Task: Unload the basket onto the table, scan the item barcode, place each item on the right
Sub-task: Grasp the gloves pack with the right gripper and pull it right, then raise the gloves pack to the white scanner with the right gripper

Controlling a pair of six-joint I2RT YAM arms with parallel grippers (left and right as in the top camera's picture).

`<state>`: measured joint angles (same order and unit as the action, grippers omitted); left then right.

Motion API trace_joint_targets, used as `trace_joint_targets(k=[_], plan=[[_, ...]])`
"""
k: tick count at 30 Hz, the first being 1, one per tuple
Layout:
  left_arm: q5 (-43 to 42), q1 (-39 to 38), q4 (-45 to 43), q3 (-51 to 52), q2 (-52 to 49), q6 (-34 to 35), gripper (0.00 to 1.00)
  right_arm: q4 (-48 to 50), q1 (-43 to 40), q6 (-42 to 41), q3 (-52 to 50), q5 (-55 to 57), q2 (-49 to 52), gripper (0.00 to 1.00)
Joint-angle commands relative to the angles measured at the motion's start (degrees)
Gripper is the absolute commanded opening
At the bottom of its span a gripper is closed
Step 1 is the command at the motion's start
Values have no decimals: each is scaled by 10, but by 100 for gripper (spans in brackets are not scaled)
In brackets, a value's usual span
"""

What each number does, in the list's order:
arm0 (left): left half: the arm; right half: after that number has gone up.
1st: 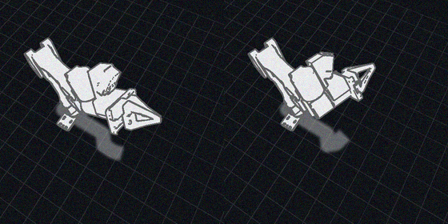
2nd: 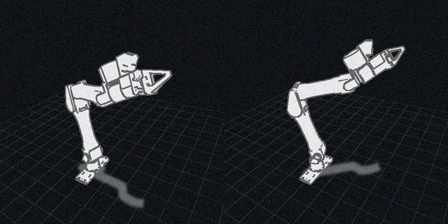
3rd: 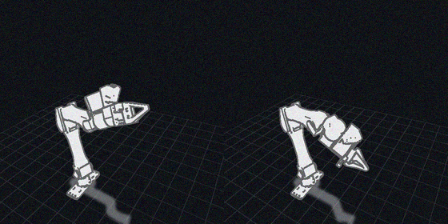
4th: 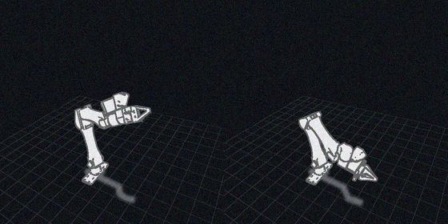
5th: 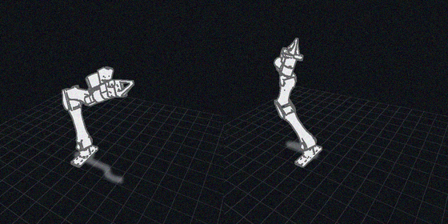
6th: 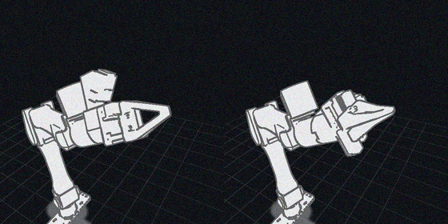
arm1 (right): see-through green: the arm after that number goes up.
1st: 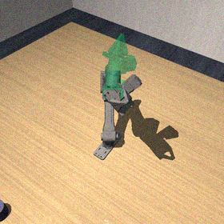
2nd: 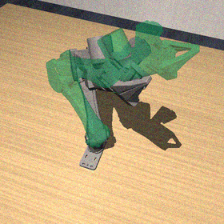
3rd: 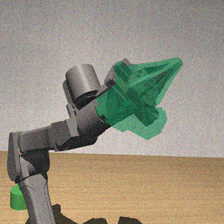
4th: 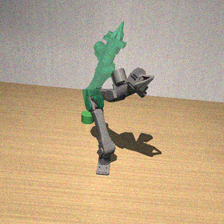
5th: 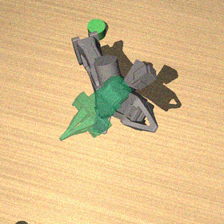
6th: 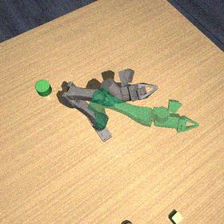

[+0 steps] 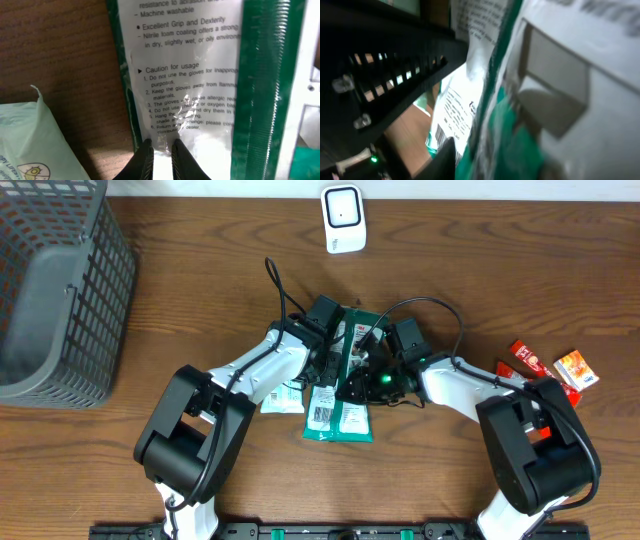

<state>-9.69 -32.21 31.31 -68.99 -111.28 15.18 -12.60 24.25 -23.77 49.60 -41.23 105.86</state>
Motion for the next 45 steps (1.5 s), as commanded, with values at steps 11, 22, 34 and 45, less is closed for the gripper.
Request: trace_joint_targets(k=[11, 22, 34, 45], plan=[[-14, -2, 1, -9, 54, -1, 16, 16, -31, 19, -6, -5, 5, 1], [-14, 69, 35, -10, 243, 6, 25, -52, -67, 115, -3, -9, -123, 1], [-16, 252, 155, -10, 334, 2, 27, -222, -75, 241, 75, 143, -279, 1], [-12, 375, 196, -10, 334, -8, 34, -424, -33, 303, 325, 413, -276, 1]])
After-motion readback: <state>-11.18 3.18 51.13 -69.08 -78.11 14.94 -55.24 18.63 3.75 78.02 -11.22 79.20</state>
